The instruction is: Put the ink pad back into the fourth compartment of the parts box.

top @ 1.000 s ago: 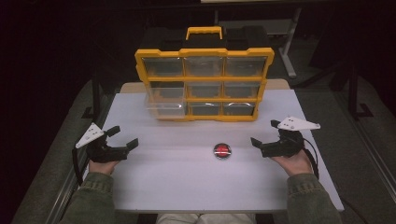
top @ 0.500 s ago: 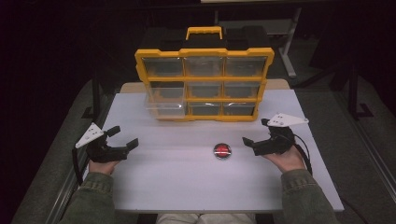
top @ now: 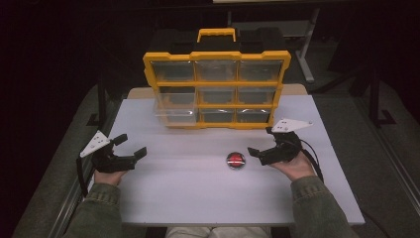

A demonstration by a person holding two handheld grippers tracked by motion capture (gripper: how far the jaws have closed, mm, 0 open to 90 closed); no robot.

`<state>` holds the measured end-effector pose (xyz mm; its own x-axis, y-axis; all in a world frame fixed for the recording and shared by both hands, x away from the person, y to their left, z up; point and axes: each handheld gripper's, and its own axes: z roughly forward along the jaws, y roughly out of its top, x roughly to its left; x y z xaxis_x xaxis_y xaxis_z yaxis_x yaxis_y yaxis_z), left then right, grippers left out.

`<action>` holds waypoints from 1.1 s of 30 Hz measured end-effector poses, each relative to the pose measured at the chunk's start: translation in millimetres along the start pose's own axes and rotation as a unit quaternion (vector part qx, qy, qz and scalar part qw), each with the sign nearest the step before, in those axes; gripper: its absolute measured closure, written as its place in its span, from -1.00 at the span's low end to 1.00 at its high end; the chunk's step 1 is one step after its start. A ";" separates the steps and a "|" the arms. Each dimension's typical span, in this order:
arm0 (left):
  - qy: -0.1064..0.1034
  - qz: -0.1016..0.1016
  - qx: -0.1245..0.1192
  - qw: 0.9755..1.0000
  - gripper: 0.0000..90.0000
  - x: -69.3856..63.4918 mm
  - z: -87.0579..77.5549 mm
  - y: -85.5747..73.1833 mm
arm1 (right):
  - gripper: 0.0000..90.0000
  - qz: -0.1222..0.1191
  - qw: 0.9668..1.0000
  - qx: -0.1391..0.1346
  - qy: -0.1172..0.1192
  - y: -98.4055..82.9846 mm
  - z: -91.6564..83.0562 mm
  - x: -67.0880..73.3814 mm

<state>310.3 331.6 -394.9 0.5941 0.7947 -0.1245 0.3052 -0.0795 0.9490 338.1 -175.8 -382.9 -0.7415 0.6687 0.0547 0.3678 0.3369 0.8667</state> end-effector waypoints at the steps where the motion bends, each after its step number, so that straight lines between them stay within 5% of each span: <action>1: 0.000 0.000 0.000 1.000 -1.00 -0.1 -0.1 0.0 | -1.00 -0.002 1.000 0.003 0.002 0.4 1.7 0.4; 33: -0.002 0.002 0.001 1.000 -1.00 0.5 0.1 -0.2 | -1.00 -0.026 0.997 0.060 0.039 -4.3 50.3 17.5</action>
<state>310.6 332.0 -395.2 0.5976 0.7925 -0.1216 0.3042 -0.0838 0.9489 351.8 -132.3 -410.5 -0.8011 0.5960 0.0549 0.3897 0.4498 0.8037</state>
